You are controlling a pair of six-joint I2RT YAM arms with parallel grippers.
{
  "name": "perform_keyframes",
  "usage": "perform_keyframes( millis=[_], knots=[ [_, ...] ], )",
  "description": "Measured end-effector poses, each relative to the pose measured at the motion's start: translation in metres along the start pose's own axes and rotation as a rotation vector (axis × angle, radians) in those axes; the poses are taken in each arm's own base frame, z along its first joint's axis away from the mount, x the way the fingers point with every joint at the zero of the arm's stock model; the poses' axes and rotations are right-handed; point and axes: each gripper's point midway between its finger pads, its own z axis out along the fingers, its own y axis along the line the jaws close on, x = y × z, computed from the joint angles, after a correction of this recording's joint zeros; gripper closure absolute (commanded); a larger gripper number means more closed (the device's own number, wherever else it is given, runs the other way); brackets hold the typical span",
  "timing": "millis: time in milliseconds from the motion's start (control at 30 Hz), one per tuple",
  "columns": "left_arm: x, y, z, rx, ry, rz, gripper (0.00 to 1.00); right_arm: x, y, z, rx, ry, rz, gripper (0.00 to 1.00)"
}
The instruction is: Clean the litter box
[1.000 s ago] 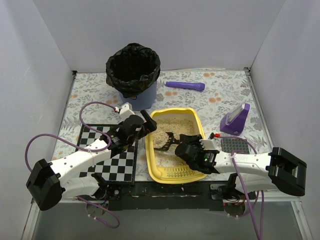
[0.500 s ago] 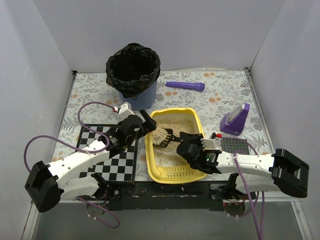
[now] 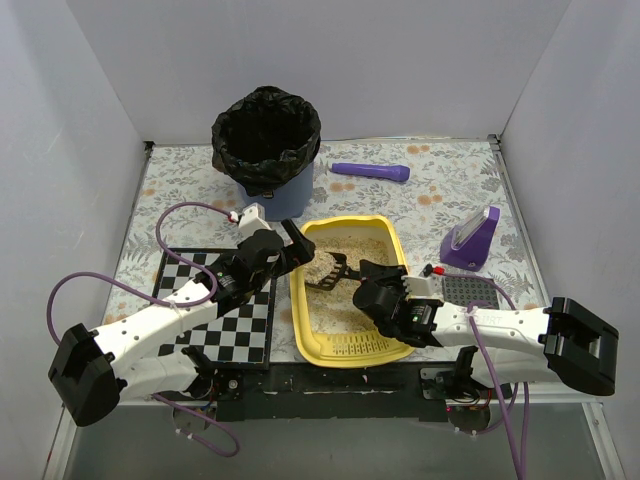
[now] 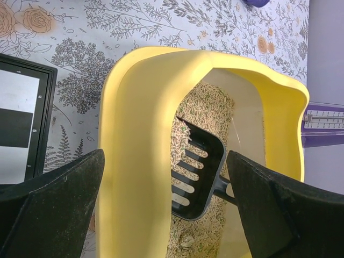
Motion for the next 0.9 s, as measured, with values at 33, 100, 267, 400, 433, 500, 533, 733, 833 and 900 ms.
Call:
perform_keyframes(
  millis=[33, 100, 267, 400, 433, 500, 533, 733, 833, 900],
  knots=[
    [0.000, 0.000, 0.000, 0.001, 0.000, 0.002, 0.02, 0.000, 0.001, 0.000, -0.003, -0.001, -0.002, 0.99],
    [0.000, -0.001, 0.000, 0.006, 0.002, 0.008, 0.02, 0.000, 0.003, 0.000, -0.010, -0.004, -0.006, 0.99],
    [0.003, -0.007, -0.001, 0.041, 0.016, 0.022, 0.02, -0.003, 0.006, -0.001, -0.021, -0.008, -0.010, 0.99],
    [0.004, -0.013, -0.002, 0.073, 0.024, 0.032, 0.02, -0.008, 0.015, -0.004, -0.042, -0.018, -0.015, 0.99],
    [0.004, -0.014, -0.002, 0.079, 0.028, 0.035, 0.02, -0.010, 0.016, -0.004, -0.047, -0.023, -0.016, 0.99],
    [0.005, -0.015, -0.002, 0.086, 0.032, 0.039, 0.02, -0.014, 0.020, -0.006, -0.058, -0.031, -0.012, 0.99],
    [0.005, -0.016, -0.002, 0.090, 0.034, 0.041, 0.02, -0.015, 0.022, -0.006, -0.062, -0.034, -0.012, 0.99],
    [0.005, -0.017, -0.006, 0.113, 0.031, 0.040, 0.02, -0.024, 0.032, -0.011, -0.085, -0.046, 0.011, 0.99],
    [0.002, -0.019, -0.009, 0.128, 0.025, 0.036, 0.02, -0.030, 0.036, -0.015, -0.093, -0.045, 0.026, 0.99],
    [0.001, -0.019, -0.011, 0.133, 0.021, 0.034, 0.02, -0.034, 0.040, -0.018, -0.101, -0.042, 0.034, 0.99]
  ],
)
